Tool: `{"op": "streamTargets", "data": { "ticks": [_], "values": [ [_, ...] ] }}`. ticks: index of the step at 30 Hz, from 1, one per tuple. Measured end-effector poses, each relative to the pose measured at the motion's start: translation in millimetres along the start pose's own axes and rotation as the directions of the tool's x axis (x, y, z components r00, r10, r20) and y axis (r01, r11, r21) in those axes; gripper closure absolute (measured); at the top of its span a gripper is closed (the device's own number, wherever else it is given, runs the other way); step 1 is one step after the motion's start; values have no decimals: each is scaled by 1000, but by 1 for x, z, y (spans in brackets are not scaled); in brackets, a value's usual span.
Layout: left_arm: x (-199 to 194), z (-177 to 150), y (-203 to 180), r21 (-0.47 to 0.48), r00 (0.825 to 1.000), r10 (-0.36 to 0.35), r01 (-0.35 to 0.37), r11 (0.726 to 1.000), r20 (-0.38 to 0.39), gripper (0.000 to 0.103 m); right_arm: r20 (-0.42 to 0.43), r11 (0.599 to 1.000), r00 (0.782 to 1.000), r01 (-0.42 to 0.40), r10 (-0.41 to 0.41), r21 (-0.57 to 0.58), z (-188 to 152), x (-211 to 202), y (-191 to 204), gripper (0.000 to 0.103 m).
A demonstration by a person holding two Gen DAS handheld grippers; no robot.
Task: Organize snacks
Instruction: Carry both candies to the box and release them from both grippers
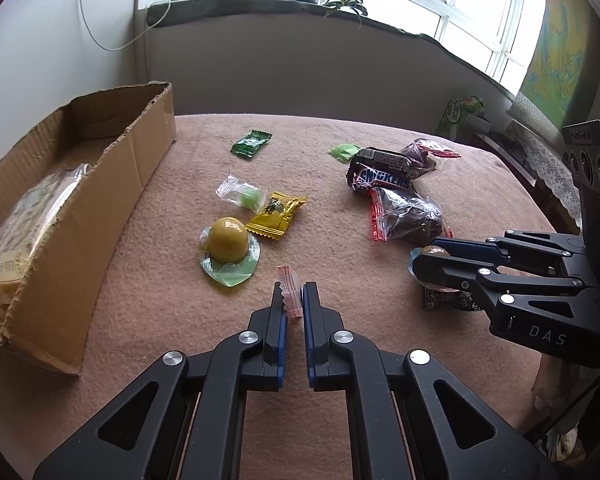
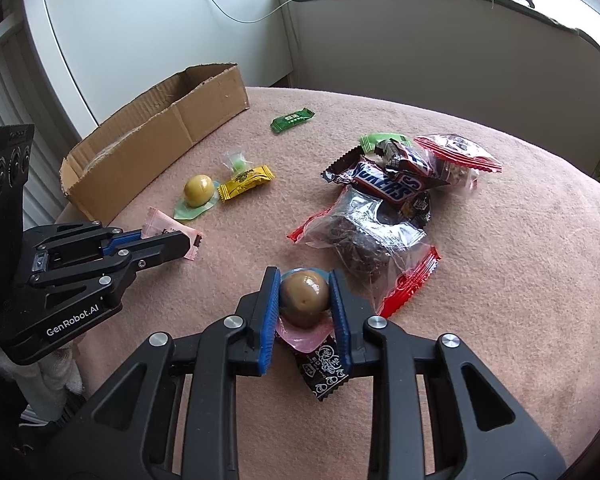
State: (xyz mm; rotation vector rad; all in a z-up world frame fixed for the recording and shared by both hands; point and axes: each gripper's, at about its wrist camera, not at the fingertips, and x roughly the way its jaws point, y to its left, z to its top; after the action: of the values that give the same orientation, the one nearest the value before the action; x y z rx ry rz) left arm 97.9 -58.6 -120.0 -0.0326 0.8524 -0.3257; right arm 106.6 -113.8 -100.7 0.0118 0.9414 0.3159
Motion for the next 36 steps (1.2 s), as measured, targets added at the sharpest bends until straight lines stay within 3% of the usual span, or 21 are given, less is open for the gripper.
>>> {"op": "streamTargets", "data": {
  "ticks": [8,10,12,17,20,23,26,28,30,36],
  "values": [
    [-16,6,3,-12,999,-2,2,1000,45,98,28,1000,1000,3,-3,-17,6,-11,7,77],
    [-8,5,1,13,1000,13,-13,1000,23,98,23,1000,1000,6,-6,-18,6,-9,8,77],
    [2,1,-3,37,999,-35,36,999,-19,98,23,1000,1000,3,-3,-16,6,-8,8,77],
    [13,5,-5,6,1000,-6,6,1000,-4,98,21,1000,1000,-1,1,-14,4,-8,9,77],
    [24,9,-5,13,999,-17,17,1000,-36,97,25,1000,1000,1,0,-12,4,-9,6,77],
    [32,16,-9,40,996,-49,51,998,-72,80,31,1000,1000,1,-1,3,4,-11,1,77],
    [38,26,-18,88,997,2,4,996,-72,78,36,1000,999,0,-1,14,2,-13,-2,77],
    [44,29,-21,102,997,12,-3,995,-81,78,38,1000,999,-1,0,17,1,-14,-1,77],
    [45,30,-22,108,997,20,-11,994,-75,95,40,1000,999,1,-2,20,0,-16,-2,77],
    [40,27,-15,75,998,28,-24,997,-54,99,41,999,999,0,-2,38,0,-14,-5,77]
  ]
}}
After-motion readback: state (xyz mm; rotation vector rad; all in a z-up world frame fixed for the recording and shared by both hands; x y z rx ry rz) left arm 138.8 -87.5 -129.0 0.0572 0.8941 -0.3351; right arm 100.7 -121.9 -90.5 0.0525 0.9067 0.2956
